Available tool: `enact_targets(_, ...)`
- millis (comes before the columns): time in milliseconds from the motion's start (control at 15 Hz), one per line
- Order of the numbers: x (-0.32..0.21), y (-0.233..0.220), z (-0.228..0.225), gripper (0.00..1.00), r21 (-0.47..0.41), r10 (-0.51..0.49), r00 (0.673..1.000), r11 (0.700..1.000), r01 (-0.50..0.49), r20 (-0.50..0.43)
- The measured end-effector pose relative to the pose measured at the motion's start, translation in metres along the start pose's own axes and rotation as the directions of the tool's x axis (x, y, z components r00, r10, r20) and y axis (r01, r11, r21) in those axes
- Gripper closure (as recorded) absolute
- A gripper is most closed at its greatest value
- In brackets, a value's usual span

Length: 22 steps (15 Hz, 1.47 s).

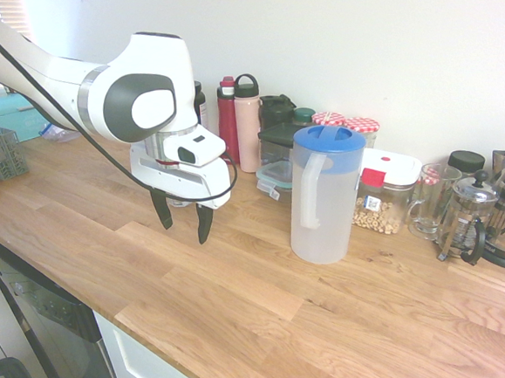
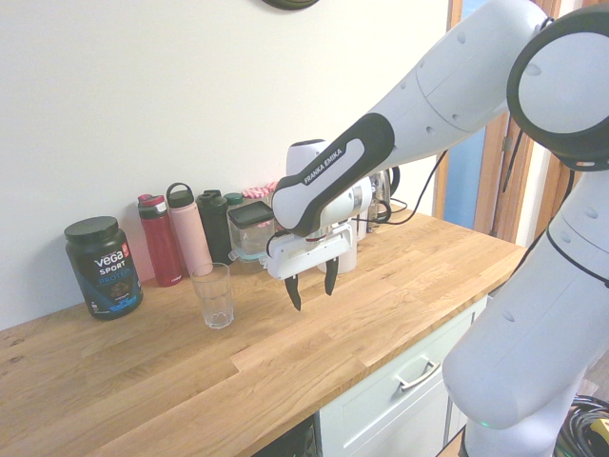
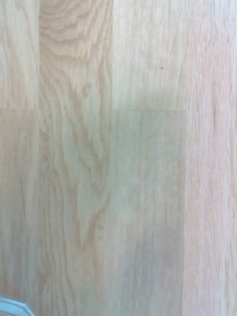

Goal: Pour me some water

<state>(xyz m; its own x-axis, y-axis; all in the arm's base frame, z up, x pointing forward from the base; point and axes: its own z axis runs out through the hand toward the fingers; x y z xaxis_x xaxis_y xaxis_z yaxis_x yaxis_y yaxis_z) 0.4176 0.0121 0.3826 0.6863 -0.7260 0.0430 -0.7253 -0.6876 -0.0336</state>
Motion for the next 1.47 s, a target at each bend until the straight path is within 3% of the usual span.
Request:
enact_targets(400, 0.001, -0.001, -0.015, 0.0, 0.009, -0.015, 1.0, 1.0, 0.015, -0.008)
enact_targets(733, 0.011, 0.016, -0.104, 0.0, -0.009, -0.067, 0.998, 0.998, 0.067, 0.006)
enact_targets(933, 0.04, 0.035, -0.147, 0.0, -0.021, -0.13, 0.991, 0.991, 0.13, -0.01)
enact_targets(1133, 0.073, 0.055, -0.182, 0.0, 0.001, -0.12, 0.992, 0.993, 0.12, -0.046)
enact_targets(1467, 0.123, 0.089, -0.196, 0.0, 0.008, -0.09, 0.994, 0.996, 0.09, -0.059)
